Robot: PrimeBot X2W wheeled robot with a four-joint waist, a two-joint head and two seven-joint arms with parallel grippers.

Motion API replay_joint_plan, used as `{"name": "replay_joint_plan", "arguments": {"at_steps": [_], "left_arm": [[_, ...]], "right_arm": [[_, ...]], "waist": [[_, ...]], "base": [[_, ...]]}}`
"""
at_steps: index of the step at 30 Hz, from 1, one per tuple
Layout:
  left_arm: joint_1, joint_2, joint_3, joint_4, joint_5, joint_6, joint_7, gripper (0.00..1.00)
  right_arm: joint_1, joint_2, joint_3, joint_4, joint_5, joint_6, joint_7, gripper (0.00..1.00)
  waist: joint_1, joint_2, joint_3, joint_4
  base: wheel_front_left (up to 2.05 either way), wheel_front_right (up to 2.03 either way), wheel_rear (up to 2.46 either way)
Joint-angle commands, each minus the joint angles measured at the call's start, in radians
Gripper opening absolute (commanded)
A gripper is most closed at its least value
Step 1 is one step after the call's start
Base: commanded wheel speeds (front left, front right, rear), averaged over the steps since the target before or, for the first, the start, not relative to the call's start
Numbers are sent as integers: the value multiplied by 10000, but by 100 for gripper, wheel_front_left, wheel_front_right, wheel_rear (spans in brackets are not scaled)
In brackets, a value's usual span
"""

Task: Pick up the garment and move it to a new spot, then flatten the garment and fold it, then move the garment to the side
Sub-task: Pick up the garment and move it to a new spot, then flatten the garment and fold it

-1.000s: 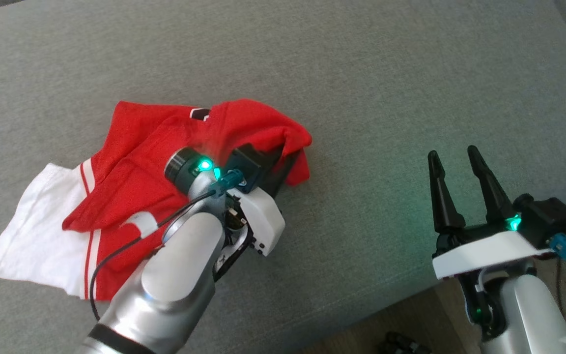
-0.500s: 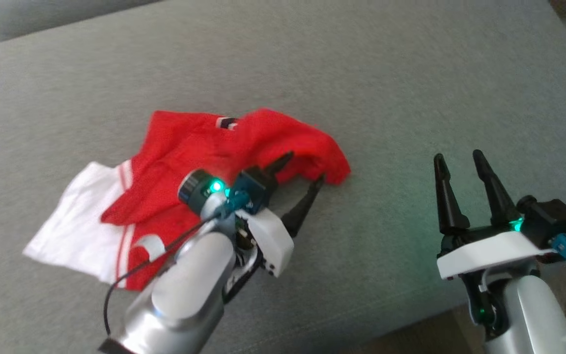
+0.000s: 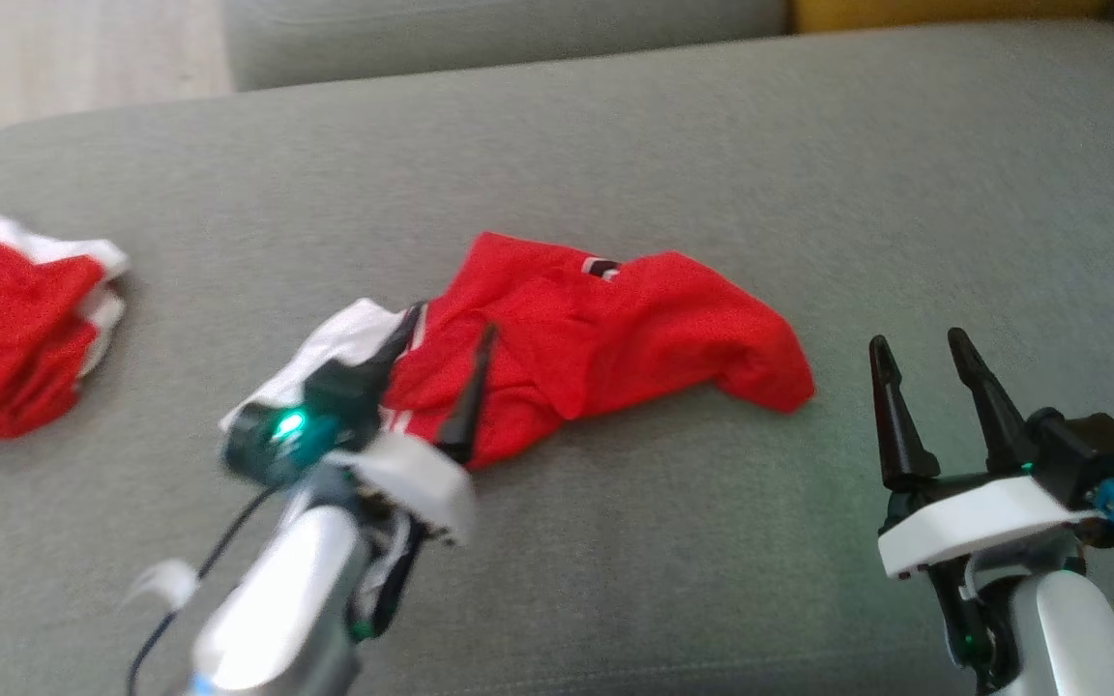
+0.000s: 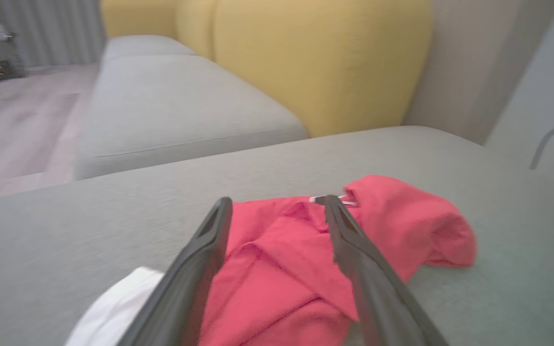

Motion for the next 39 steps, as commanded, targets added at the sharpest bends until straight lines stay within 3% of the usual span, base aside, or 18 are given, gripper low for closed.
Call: {"name": "replay_joint_plan", "arguments": {"at_steps": [1,9,39], "left_arm": [[12,390,663,-477,-131,263,-163,100],[1220,1298,1714,-1213,-418,1076,-342,100],[3251,1988,1929,-2582,-735,1701,-196,100]], "right_arm": [[-77,-49,231,-451,-105,-7,62,100],[164,-49,217,-524,-330,-7,282,100],[1266,-49,42,-938,-450,-7,675,100]], "waist": [[0,-1,-333,469],[0,-1,-693,918],[0,-1,-1744,879]], "base": [[0,0,0],[0,0,0],[0,0,0]]}}
